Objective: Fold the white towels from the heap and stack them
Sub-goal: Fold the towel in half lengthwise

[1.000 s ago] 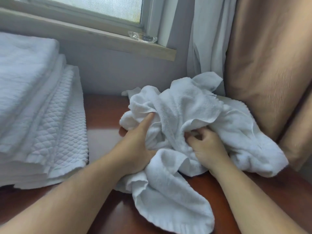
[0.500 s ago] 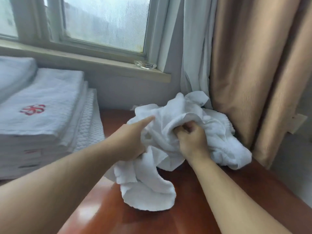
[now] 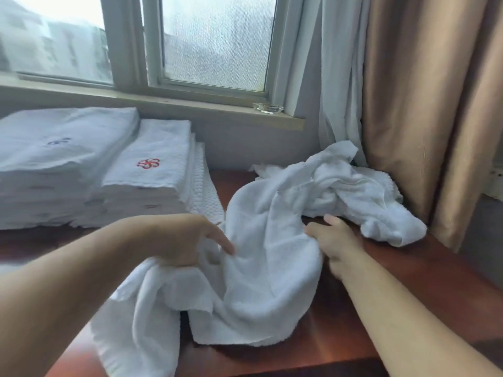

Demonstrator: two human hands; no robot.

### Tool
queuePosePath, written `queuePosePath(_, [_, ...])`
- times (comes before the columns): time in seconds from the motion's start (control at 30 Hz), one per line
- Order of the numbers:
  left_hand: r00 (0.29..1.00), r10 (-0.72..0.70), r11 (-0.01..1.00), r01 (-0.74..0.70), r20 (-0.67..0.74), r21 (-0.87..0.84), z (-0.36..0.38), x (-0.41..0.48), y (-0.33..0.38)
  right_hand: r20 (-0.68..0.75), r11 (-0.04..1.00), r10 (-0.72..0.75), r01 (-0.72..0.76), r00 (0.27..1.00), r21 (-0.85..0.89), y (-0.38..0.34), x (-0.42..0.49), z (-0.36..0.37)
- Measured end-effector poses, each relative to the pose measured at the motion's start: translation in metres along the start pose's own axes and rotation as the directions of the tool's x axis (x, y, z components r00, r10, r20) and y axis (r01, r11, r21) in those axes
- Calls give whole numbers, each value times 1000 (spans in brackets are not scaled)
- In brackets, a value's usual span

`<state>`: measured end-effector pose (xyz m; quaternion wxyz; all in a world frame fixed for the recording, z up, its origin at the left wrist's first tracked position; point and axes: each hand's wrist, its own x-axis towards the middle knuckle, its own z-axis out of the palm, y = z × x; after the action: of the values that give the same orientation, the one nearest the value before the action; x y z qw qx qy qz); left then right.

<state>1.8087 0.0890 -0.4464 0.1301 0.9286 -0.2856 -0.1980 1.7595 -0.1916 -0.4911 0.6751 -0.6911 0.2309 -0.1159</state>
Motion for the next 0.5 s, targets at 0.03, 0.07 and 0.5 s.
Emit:
queuePosePath(0.03, [1000,4,1000,-4,-7,-10,0,-2,0,-142,981,-135,112,981,-157,-3,-3,-1])
queuePosePath(0.07, [997,22,999,-20,-74,25,0,-5,0,-222,927,-284,207,933,-314,-6,-10,-6])
queuePosePath(0.5, [863,-48,971,158,-503,179,12,2,-15,-33,310,-537,161,843,-937,19,-23,-68])
